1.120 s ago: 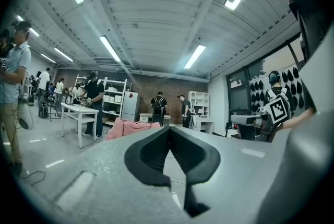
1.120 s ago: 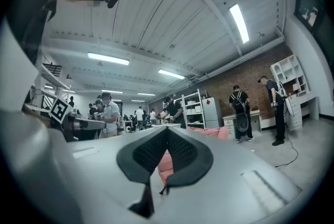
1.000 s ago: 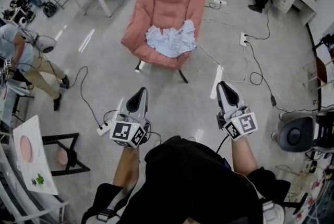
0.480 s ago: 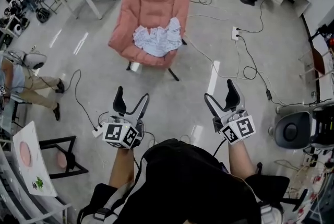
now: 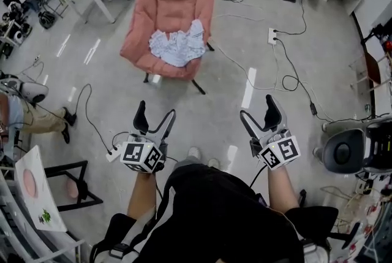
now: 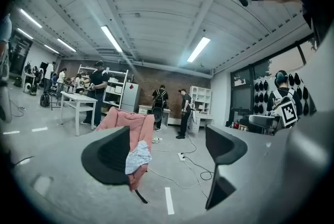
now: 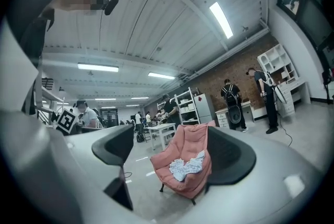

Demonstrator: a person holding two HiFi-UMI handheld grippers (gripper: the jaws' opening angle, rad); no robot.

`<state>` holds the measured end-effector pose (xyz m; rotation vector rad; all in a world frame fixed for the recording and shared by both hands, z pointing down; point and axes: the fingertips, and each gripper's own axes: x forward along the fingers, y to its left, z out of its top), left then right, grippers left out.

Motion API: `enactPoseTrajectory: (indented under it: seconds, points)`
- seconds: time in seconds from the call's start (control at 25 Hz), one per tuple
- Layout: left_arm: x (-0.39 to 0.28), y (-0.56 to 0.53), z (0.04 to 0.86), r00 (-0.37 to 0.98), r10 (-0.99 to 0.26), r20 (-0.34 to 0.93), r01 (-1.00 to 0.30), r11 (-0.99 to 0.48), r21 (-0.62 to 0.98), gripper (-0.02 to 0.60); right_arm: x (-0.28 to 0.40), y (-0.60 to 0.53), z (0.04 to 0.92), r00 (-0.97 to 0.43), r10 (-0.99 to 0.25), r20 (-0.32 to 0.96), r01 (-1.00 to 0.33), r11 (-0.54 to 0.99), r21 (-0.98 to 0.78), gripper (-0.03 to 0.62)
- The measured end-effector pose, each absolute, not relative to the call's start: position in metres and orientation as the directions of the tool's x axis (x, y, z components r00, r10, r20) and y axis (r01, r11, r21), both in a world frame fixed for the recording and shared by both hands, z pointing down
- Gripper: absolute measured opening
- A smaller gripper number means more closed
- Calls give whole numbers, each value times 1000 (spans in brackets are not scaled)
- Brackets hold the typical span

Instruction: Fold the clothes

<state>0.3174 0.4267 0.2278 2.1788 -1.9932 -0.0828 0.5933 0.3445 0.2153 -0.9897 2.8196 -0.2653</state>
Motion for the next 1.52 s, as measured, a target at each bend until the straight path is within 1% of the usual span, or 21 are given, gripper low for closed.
enactPoseTrajectory:
  seconds: [0.24, 0.64, 0.8, 0.96, 1.16, 1.32, 1.52]
  points:
    - [300, 403, 233, 88, -994, 68, -981, -75, 180, 446, 573, 317, 220, -775, -629, -63, -608, 768, -199, 419]
    - [203, 319, 227, 76, -997, 35, -985, -69, 159, 446, 477, 222, 215, -784, -620, -37, -607, 777, -167, 417]
    - [167, 288, 237, 86, -995, 50, -982, -76, 171, 446, 440, 189, 213, -779, -626, -26, -615, 772, -163, 416]
    - [140, 257, 249, 125, -989, 75, -976, -109, 190, 446, 413, 165, 219, -767, -642, -11, -632, 758, -161, 409]
    - [128, 223, 255, 186, -978, 93, -967, -166, 191, 446, 399, 133, 228, -738, -674, 17, -667, 727, -163, 386]
    - [122, 198, 271, 225, -966, 130, -959, -197, 204, 445, 394, 120, 233, -722, -691, 30, -685, 708, -175, 385]
    - [138, 156, 279, 278, -949, 150, -947, -245, 208, 445, 415, 92, 244, -686, -725, 60, -722, 669, -178, 377]
